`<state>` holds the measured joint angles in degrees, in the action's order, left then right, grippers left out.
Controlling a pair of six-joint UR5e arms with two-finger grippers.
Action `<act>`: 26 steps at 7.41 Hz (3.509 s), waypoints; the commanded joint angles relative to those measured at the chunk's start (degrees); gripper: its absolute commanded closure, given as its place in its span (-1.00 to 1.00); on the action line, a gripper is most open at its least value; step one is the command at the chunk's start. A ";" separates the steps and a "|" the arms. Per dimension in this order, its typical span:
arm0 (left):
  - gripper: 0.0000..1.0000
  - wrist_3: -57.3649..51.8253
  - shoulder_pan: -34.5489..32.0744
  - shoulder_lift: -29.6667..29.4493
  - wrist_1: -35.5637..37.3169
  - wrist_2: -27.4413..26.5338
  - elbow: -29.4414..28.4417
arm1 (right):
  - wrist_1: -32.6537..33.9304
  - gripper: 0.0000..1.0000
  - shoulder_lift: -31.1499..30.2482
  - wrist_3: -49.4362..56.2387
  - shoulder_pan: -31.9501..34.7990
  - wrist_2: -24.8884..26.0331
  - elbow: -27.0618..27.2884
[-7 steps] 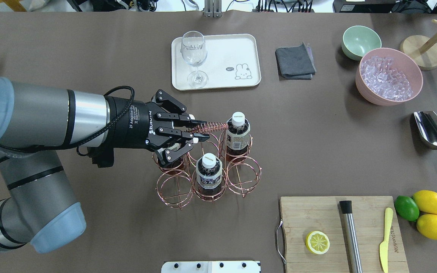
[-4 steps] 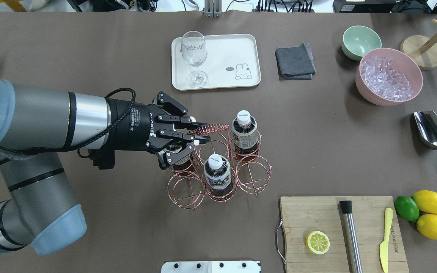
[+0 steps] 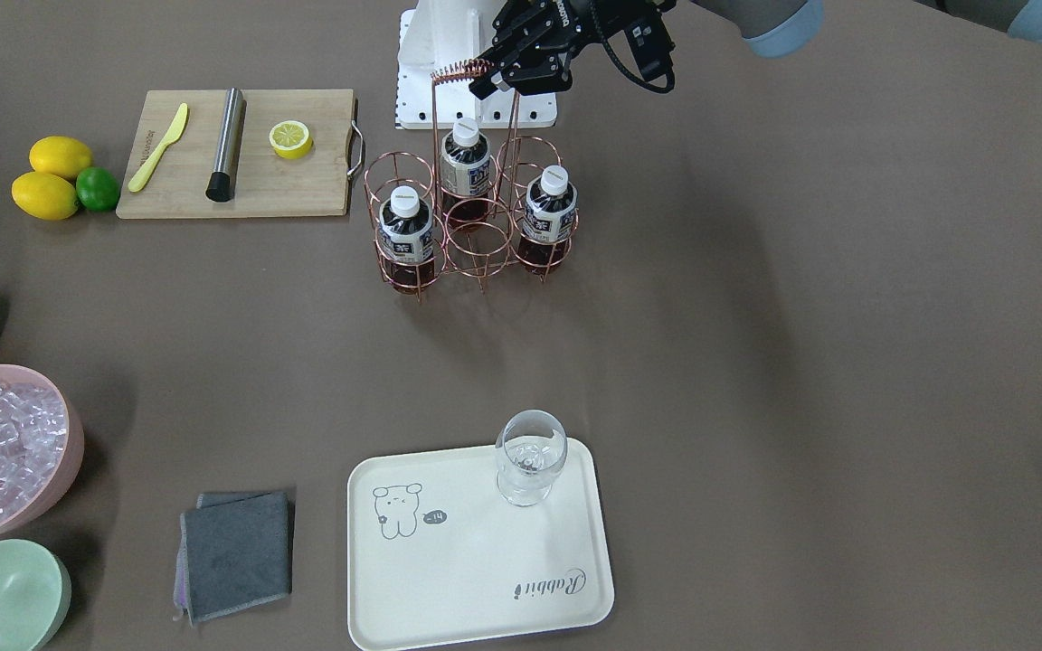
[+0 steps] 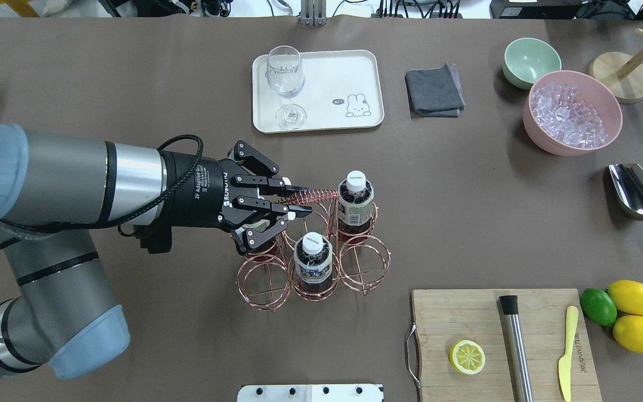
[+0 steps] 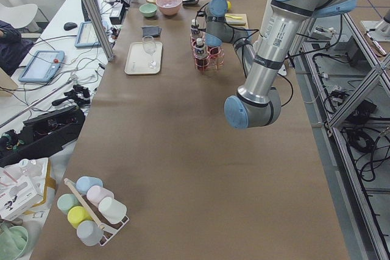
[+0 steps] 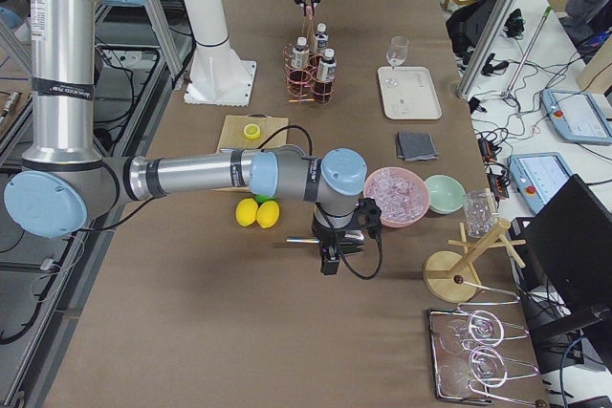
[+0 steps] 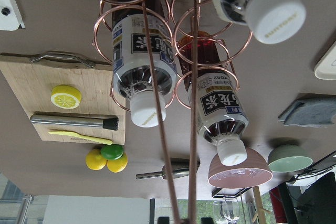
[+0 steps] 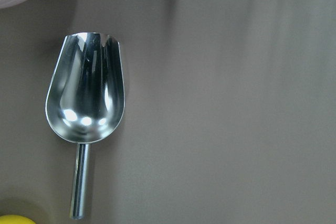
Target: Take tea from basket to plate
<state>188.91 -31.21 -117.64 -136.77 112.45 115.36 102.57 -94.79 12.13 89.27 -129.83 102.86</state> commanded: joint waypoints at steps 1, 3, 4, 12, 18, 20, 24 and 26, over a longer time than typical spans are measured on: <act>1.00 -0.03 0.36 -0.22 -1.92 -0.03 -1.19 | -0.09 -0.99 0.65 0.00 0.03 -0.42 0.24; 1.00 -0.12 0.36 0.04 -2.71 -0.03 -1.54 | 0.09 -0.99 0.66 -0.35 0.03 -0.51 2.17; 1.00 -0.64 0.36 0.04 -2.72 -0.03 -1.71 | 0.09 -0.99 0.66 -0.35 0.03 -0.51 2.26; 1.00 -1.00 0.71 0.13 -2.89 0.14 -2.07 | -0.90 -0.99 1.18 -1.75 -1.19 -5.77 4.00; 1.00 -1.00 0.63 -0.48 -2.98 0.58 -2.07 | 13.80 -0.99 23.91 -56.93 -26.64 -6.23 19.99; 1.00 -1.00 0.71 -0.39 -2.98 0.58 -2.07 | 13.62 -0.99 30.34 -70.01 -33.61 -3.07 19.84; 1.00 -1.00 0.71 0.04 -3.16 0.67 -2.07 | 13.53 -0.99 44.89 -84.52 -43.28 1.05 8.81; 1.00 -1.00 0.71 0.04 -3.24 0.67 -2.16 | 13.45 -0.99 50.65 -85.34 -45.32 3.26 1.32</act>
<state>187.91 -30.50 -117.64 -139.92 113.11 113.29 116.11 -49.13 -71.87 45.89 -128.56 110.16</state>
